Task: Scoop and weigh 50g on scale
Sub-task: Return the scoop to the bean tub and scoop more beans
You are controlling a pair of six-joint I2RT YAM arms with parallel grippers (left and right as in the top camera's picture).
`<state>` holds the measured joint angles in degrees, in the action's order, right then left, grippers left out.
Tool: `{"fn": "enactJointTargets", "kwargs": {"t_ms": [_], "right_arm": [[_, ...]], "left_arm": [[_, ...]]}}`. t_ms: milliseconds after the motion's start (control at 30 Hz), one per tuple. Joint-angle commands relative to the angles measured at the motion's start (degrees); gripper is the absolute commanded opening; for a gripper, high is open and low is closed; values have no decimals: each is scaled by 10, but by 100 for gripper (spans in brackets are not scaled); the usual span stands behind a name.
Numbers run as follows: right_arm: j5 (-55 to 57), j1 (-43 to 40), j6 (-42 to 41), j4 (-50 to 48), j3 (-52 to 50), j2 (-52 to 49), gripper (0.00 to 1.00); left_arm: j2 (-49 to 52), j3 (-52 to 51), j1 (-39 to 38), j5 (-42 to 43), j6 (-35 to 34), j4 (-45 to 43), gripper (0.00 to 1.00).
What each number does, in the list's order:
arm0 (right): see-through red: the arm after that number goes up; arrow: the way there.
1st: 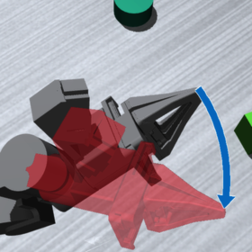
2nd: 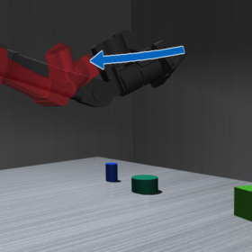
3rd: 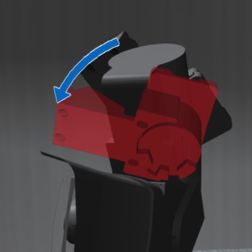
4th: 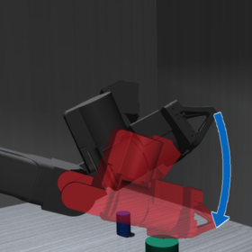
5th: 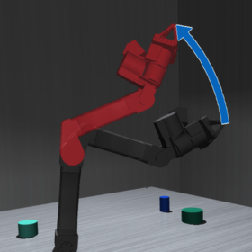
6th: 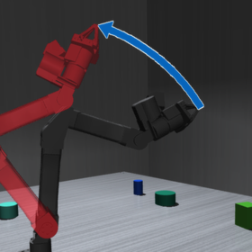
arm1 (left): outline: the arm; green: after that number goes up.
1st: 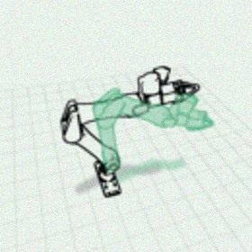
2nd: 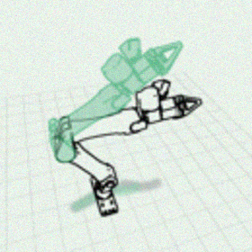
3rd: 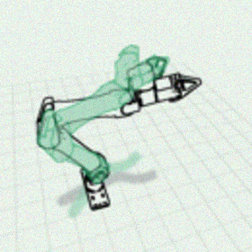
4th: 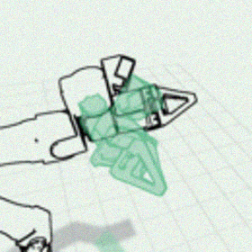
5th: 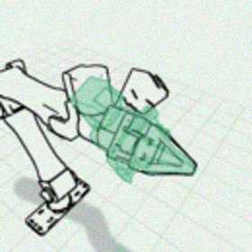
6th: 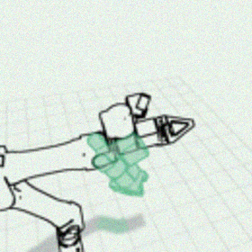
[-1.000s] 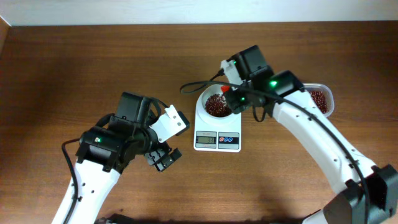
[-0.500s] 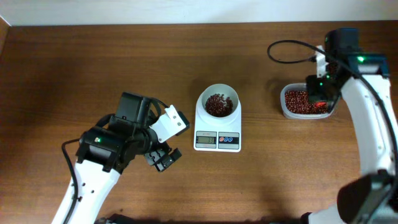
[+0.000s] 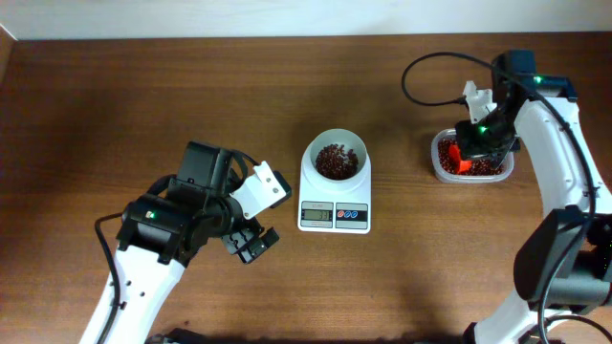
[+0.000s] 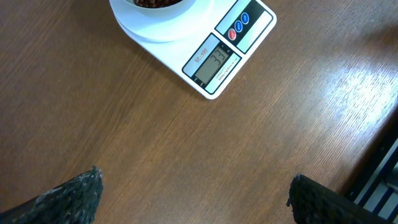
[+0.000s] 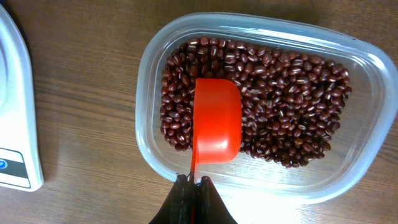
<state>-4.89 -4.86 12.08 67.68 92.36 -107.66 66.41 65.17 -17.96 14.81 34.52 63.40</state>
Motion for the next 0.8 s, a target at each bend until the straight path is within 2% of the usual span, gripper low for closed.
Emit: {"fn": "enactJointTargets", "kwargs": {"t_ms": [0,267,433,600,767], "right_arm": [[-9,-5,13,-2,4,-33,4],[-106,-23,25,-33,4,-72,4],[-155,-99,26,2,5,-71,4],[-281,-177,28,7,5,-71,4],[-292,-196,27,20,5,-71,4]], "left_arm": [[-5,8,2,9,7,-1,99],[-5,8,2,9,7,-1,99],[-5,8,2,9,7,-1,99],[-5,8,2,9,7,-1,99],[-5,8,2,9,7,-1,99]]}}
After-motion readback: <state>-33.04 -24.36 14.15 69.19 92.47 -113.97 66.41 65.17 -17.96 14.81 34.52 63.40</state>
